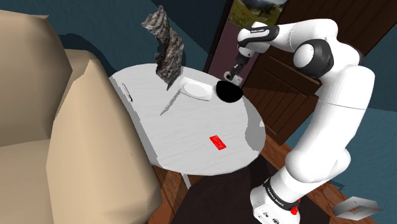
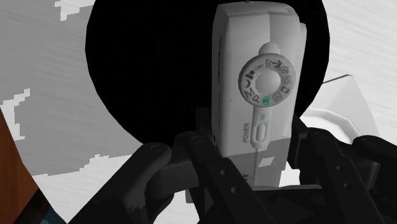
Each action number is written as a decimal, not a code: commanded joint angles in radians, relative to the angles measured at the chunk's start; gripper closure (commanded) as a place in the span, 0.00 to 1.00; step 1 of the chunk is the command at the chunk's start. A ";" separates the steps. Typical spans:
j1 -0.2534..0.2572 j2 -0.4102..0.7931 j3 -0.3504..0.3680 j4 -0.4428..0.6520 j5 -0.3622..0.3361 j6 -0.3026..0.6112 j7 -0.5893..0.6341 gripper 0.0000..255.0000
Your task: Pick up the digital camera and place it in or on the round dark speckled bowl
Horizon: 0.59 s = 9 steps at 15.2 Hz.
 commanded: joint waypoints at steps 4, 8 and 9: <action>-0.001 0.017 0.002 -0.043 0.006 0.060 -0.007 1.00; -0.001 0.031 0.005 -0.068 0.011 0.099 -0.012 1.00; -0.001 0.031 0.005 -0.068 0.011 0.099 -0.012 1.00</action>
